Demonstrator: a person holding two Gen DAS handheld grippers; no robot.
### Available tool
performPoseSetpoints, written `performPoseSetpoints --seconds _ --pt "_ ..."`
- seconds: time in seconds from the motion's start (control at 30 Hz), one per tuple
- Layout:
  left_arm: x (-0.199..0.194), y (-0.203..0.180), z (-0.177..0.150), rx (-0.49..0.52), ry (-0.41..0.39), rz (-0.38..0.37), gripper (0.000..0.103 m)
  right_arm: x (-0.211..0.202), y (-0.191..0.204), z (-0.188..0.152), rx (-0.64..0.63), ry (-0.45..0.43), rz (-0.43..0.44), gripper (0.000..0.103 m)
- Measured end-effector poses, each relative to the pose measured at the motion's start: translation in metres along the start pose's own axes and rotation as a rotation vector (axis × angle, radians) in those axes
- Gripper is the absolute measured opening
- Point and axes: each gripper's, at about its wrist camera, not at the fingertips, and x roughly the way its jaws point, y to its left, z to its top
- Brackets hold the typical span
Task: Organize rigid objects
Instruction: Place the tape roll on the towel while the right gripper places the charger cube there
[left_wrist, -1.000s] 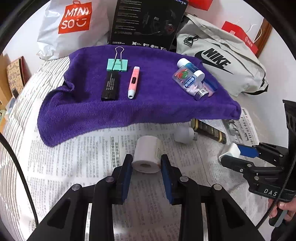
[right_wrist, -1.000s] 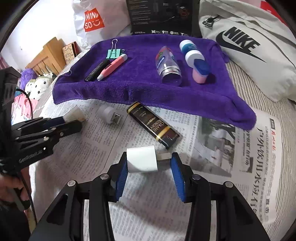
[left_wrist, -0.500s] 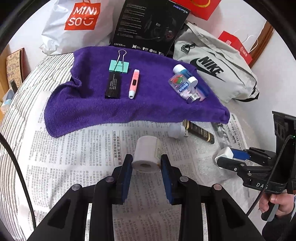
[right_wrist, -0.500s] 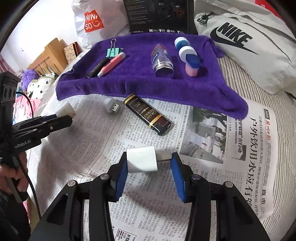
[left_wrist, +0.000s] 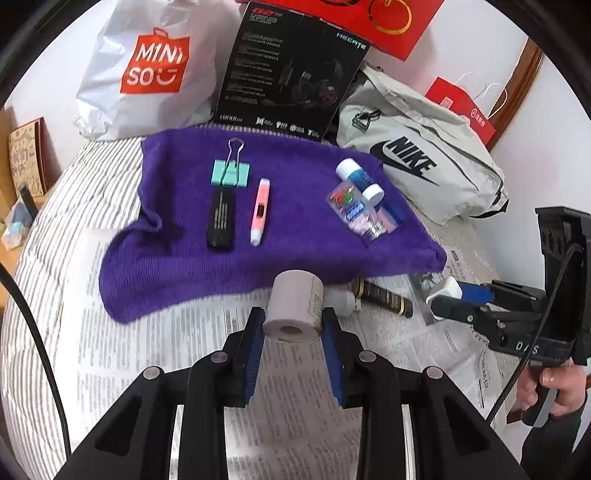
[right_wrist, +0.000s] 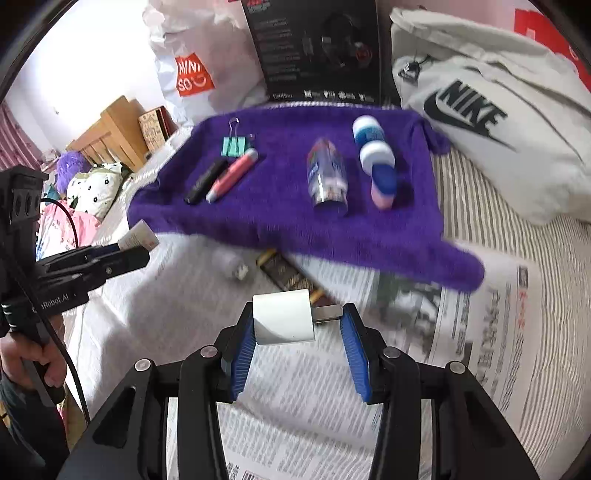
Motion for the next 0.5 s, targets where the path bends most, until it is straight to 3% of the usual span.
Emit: performPoseSetpoints --seconds 0.23,0.5 --pt "0.003 0.002 0.019 0.015 -0.012 -0.005 0.029 0.008 -0.016 0.036 0.022 -0.007 -0.003 0.045" --pt "0.013 0.008 0.029 0.008 -0.006 -0.016 0.029 0.045 -0.044 0.067 0.059 0.057 -0.07 0.045"
